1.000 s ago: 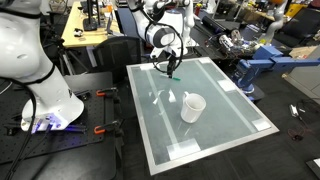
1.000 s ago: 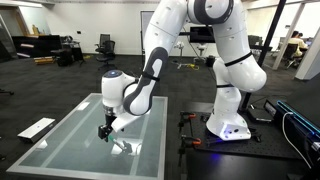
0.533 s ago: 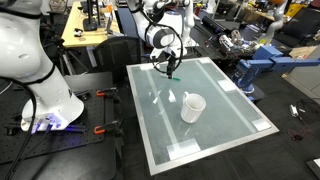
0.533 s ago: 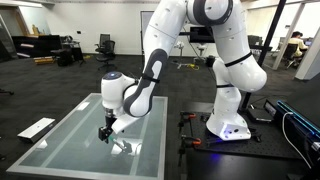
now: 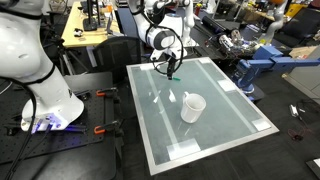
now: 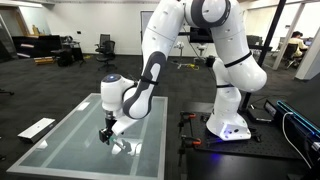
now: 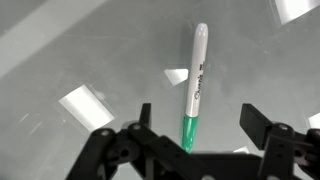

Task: Pick up the marker from the table and put it in the cup

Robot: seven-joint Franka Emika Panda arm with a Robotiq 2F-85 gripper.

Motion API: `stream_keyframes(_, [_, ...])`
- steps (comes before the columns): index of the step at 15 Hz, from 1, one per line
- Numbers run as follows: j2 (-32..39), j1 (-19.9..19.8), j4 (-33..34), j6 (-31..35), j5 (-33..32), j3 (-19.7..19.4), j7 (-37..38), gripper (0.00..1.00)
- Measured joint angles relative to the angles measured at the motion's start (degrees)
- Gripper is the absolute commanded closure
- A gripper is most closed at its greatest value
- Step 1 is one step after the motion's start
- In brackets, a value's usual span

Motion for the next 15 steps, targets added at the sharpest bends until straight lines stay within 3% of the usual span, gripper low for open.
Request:
stream_keyframes(3, [0.5,0.0,0.3,0.0,0.0,0.0,-0.1,0.49])
stream_keyframes(10, [1.5,0.0,1.0,0.0,0.0,0.0,-0.1,0.99])
stream_keyframes(15, [1.6,0.0,1.1,0.0,0.1,-0.1,-0.2,0.97])
